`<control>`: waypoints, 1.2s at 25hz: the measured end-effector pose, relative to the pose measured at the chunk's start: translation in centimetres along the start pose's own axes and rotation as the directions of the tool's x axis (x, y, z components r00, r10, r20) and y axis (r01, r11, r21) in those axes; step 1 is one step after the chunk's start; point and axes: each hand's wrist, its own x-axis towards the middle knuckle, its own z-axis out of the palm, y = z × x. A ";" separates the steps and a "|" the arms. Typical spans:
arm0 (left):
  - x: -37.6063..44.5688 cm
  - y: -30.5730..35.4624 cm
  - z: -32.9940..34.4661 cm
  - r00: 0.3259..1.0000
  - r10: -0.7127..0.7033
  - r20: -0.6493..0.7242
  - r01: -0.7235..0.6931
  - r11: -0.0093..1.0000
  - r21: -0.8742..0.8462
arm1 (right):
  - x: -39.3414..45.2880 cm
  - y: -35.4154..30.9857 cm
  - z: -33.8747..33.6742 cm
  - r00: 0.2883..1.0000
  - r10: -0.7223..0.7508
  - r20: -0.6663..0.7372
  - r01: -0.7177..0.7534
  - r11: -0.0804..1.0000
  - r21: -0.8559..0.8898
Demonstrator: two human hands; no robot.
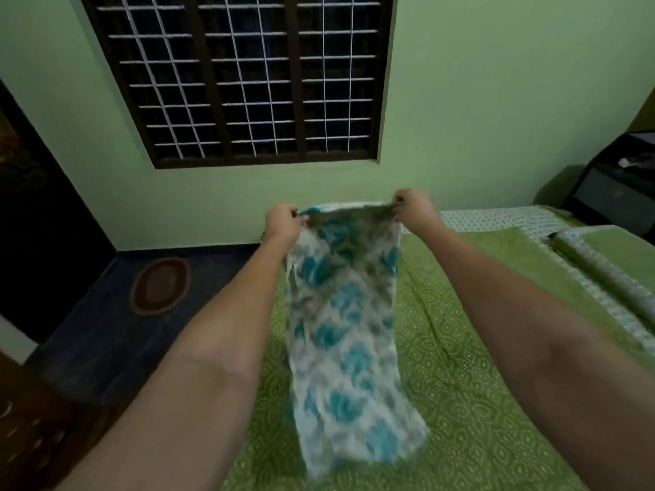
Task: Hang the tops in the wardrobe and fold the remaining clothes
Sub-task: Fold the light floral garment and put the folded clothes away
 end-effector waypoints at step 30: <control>-26.2 -39.7 35.6 0.141 0.070 0.988 -0.849 0.522 0.084 | -32.5 32.8 42.7 0.375 0.099 0.922 0.385 0.888 -0.252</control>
